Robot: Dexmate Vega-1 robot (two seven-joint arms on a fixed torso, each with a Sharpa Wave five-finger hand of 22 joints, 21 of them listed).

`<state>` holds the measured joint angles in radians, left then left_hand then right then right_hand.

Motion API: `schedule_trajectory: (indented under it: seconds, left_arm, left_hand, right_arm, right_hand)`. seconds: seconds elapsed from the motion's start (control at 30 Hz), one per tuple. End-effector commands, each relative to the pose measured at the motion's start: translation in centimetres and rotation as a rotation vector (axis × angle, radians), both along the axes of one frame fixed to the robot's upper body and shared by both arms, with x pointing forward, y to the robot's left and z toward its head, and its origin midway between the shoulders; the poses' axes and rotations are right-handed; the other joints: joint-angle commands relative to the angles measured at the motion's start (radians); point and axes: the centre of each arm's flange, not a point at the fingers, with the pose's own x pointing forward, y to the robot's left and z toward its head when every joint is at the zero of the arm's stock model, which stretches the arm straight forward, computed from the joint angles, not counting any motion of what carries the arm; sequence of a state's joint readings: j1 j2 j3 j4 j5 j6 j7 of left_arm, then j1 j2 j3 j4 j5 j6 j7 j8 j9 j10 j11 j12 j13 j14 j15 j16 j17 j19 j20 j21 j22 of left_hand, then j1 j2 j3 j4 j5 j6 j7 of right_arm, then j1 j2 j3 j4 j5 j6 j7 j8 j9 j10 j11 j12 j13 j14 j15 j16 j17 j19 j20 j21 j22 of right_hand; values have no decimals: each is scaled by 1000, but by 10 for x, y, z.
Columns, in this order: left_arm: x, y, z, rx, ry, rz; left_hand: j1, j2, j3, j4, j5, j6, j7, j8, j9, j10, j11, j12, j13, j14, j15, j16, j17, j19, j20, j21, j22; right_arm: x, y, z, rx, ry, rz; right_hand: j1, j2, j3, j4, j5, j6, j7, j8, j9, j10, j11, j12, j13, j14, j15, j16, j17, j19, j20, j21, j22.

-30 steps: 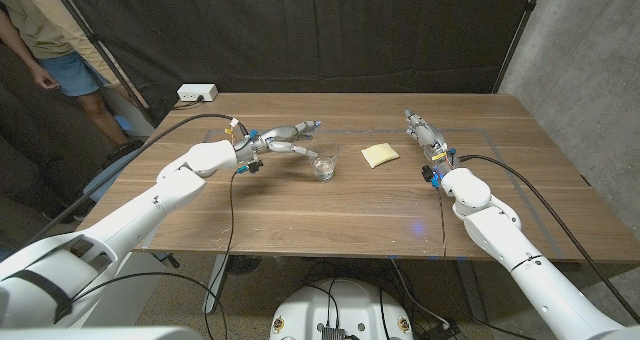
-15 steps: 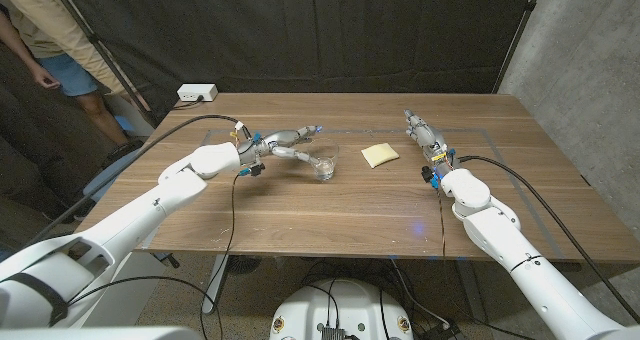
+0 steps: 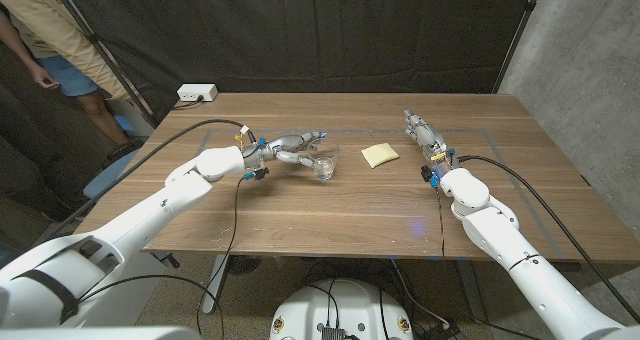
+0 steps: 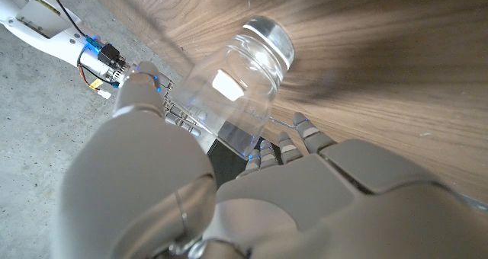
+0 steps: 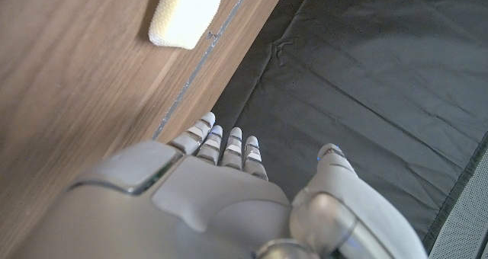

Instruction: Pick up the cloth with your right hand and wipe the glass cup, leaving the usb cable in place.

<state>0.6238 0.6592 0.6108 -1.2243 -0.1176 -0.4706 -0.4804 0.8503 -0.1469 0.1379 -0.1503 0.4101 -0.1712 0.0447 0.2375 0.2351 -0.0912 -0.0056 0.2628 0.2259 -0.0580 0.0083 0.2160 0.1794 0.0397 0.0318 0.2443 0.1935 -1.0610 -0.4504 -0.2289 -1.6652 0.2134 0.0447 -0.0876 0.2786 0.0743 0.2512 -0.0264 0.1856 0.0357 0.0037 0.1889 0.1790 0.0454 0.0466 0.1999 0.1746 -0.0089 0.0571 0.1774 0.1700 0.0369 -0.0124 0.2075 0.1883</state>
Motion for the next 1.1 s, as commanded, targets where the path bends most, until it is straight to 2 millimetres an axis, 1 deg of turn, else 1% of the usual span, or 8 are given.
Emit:
schedule_trajectory:
  seconds: [0.03,0.3,0.53,0.6,0.7,0.73,0.97,1.1]
  left_arm:
    - [9,-7,-11,-83,59,-56]
    - [14,-13,-14,-149,68,-71]
    - [17,-16,-15,-180,64,-62]
    - [17,-18,-15,-188,63,-61]
    - [17,-19,-15,-200,61,-54]
    - [17,-20,-16,-205,60,-51]
    - [19,-19,-18,-258,56,-24]
    - [20,-18,-19,-298,63,-18]
  left_hand:
    - [21,3,-12,-1,-5,-105,-9,18,4,18,-19,8,1,32,-23,8,3,25,-7,8,2]
    - [72,20,-15,0,-21,-27,-50,46,8,88,-72,26,-1,112,-67,20,5,53,-24,15,2]
    - [147,28,-16,-5,-53,92,-107,100,15,206,-120,48,-2,210,-105,28,1,111,-34,33,4]
    - [169,39,-11,-3,-62,121,-116,114,18,234,-120,53,-1,236,-104,29,1,127,-37,38,5]
    - [204,54,-5,1,-86,219,-129,162,27,280,-109,63,8,275,-108,24,1,149,-40,47,9]
    - [215,73,2,6,-96,239,-119,174,31,291,-93,66,11,286,-105,24,5,153,-37,49,10]
    - [262,127,24,18,-165,426,-129,285,55,424,-144,121,40,412,-168,51,34,200,-47,78,21]
    - [274,142,30,21,-188,483,-142,327,66,478,-162,148,55,470,-184,66,49,216,-52,91,25]
  right_arm:
    - [3,0,1,0,1,0]
    - [4,-1,1,3,4,3]
    - [5,-3,1,4,7,1]
    - [5,-4,1,7,7,0]
    - [6,-4,1,8,7,1]
    - [6,-4,1,7,8,1]
    - [7,-5,1,5,11,-1]
    - [7,-4,1,-13,12,-10]
  right_hand:
    - [4,-4,-2,-6,-4,10,-1,6,5,2,6,4,5,-1,3,3,2,0,2,6,6]
    - [2,-3,-4,-6,-3,10,-2,5,5,3,7,5,5,0,3,3,2,0,2,6,6]
    - [1,-3,-5,-6,-3,11,-4,5,5,5,6,5,5,1,3,3,2,0,2,6,6]
    - [1,-3,-5,-6,-3,12,-4,5,5,5,6,5,5,1,3,3,2,0,2,6,6]
    - [0,-2,-6,-6,-3,12,-4,5,5,5,6,5,5,1,2,3,2,0,1,6,6]
    - [0,-2,-6,-6,-3,12,-4,5,5,6,6,5,5,1,2,3,2,1,2,6,6]
    - [-2,-1,-7,-6,-3,13,-5,5,5,6,5,5,5,1,3,3,2,0,1,6,6]
    - [-2,-1,-8,-6,-3,14,-5,5,5,6,4,5,5,1,2,3,2,0,1,6,6]
